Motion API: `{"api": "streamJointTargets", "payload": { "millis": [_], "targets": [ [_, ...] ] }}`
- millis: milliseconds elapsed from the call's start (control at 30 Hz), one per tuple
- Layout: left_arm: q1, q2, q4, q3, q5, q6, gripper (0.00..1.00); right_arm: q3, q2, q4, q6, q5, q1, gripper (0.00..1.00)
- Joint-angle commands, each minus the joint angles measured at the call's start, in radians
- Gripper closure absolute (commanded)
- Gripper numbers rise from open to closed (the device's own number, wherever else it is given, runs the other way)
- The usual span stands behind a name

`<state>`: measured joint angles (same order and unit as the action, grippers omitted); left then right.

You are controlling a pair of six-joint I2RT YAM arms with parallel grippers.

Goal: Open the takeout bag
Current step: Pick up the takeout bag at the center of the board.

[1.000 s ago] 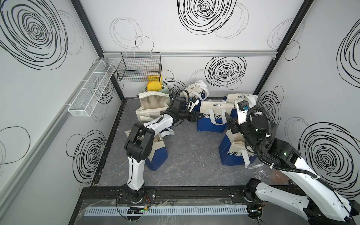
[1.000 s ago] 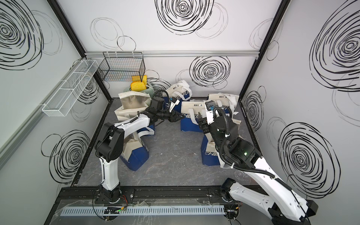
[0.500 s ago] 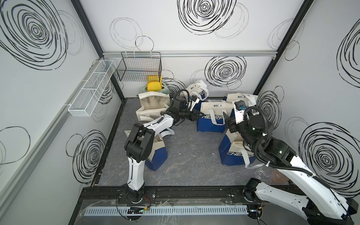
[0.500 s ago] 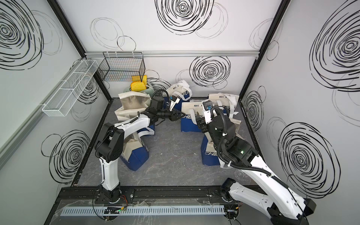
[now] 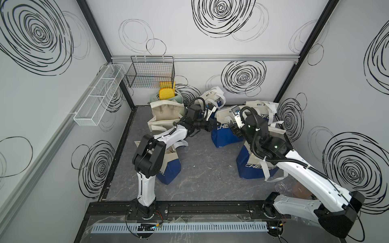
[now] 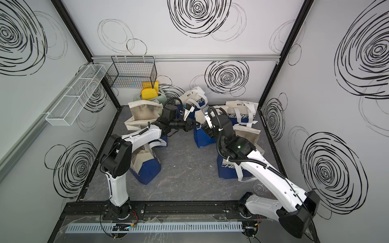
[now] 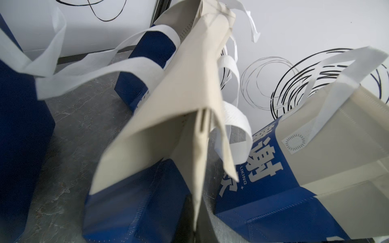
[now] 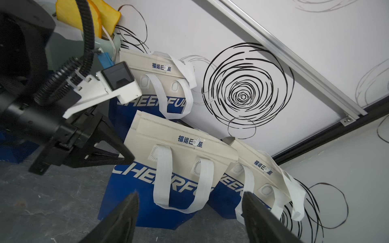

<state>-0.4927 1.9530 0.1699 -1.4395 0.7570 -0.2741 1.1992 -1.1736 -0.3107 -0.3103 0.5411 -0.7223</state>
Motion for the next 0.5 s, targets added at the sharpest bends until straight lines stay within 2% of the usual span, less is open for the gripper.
{"api": "streamJointTargets", "payload": {
  "millis": [0,200,467],
  "targets": [
    [0.002,-0.077,0.026,0.029,-0.014,0.014,1.0,0.028,-0.053,0.102,-0.101,-0.006,0.003,0.2],
    [0.005,-0.154,0.005,0.077,-0.029,0.039,1.0,0.01,-0.166,0.23,-0.162,-0.013,-0.008,0.21],
    [-0.001,-0.216,-0.02,0.102,-0.029,0.062,1.0,0.034,-0.261,0.35,-0.174,-0.002,-0.009,0.27]
  ]
}}
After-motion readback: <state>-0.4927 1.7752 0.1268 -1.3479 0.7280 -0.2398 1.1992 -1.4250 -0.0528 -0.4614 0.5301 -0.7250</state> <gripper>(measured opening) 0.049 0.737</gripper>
